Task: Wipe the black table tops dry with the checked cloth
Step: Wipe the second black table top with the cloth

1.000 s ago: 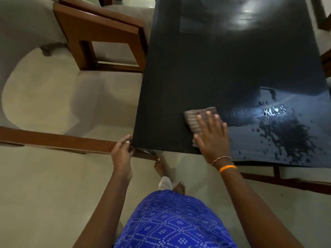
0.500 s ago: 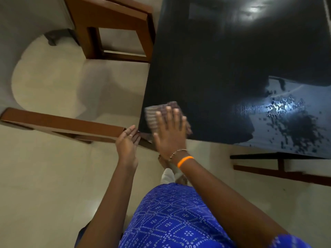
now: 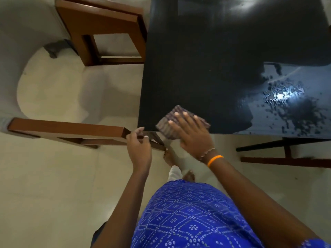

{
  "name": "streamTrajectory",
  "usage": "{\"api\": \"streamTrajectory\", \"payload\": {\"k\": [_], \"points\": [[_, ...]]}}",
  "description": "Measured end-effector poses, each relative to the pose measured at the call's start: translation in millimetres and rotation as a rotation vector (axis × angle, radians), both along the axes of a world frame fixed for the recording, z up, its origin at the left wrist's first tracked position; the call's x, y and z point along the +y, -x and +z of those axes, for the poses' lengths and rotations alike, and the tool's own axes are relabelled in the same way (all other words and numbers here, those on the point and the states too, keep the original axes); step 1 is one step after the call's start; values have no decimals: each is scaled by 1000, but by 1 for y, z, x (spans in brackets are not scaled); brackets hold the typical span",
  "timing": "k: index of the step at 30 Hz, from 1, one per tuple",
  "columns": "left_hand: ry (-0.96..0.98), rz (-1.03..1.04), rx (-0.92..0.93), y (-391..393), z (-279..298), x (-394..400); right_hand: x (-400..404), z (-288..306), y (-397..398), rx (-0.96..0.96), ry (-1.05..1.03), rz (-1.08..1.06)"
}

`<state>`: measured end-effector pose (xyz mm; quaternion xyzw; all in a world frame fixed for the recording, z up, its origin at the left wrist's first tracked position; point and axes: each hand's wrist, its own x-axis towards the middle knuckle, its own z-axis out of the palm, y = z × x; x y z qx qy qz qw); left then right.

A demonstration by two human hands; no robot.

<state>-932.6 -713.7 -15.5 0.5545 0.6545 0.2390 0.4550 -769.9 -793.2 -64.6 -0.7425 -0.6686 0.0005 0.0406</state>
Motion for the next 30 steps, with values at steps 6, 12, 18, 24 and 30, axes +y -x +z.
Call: {"api": "streamTrajectory", "payload": {"k": [6,12,18,24,30], "points": [[-172,-411,71,-51,5,-26,-110,7,-108,29,82,-275],[-282,-577,154,-98,10,-48,-182,23,-186,208,112,-729],[-255,-548,165,-117,16,-48,-136,19,-168,256,49,-1141],[-218,-562,139,-136,20,-40,-38,13,-68,306,83,-654],[-165,-553,69,-157,22,-23,-31,8,-74,245,114,-251]]}}
